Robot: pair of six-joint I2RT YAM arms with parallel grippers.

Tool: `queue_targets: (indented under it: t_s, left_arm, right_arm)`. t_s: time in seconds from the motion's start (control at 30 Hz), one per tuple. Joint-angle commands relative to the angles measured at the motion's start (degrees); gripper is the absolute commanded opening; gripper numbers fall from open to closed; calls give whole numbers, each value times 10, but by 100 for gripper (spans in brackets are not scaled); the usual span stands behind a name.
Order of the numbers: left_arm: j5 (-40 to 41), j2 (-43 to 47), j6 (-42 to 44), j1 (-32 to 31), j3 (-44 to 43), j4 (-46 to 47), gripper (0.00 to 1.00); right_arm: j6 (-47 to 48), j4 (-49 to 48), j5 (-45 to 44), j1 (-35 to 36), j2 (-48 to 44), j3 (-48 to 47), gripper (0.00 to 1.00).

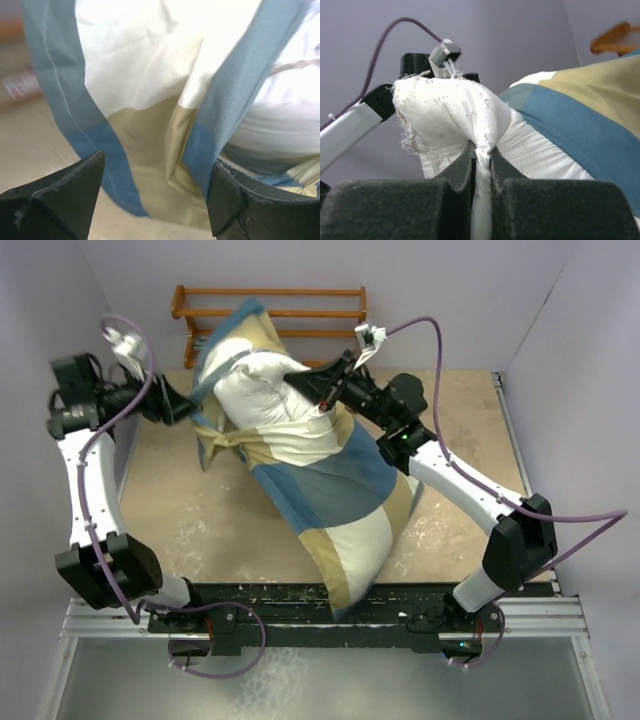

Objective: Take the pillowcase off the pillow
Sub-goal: Remove the pillow from the pillowcase.

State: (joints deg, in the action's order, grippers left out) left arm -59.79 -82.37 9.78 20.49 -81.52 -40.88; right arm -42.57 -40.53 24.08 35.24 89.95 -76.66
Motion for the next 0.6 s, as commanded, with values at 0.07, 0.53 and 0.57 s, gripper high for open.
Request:
queue_targets:
  t_s: [0.07, 0.53, 0.57]
  left_arm:
    - [-22, 16, -125, 30, -309, 51, 85]
    - [-81, 63, -130, 30, -385, 85, 100]
    - [-84, 63, -113, 30, -395, 61, 100]
  right_arm:
    - [-102, -238, 58, -24, -11, -156, 0]
    - [73, 6, 170, 59, 53, -225, 0]
    - [96, 13, 163, 62, 46, -200, 0]
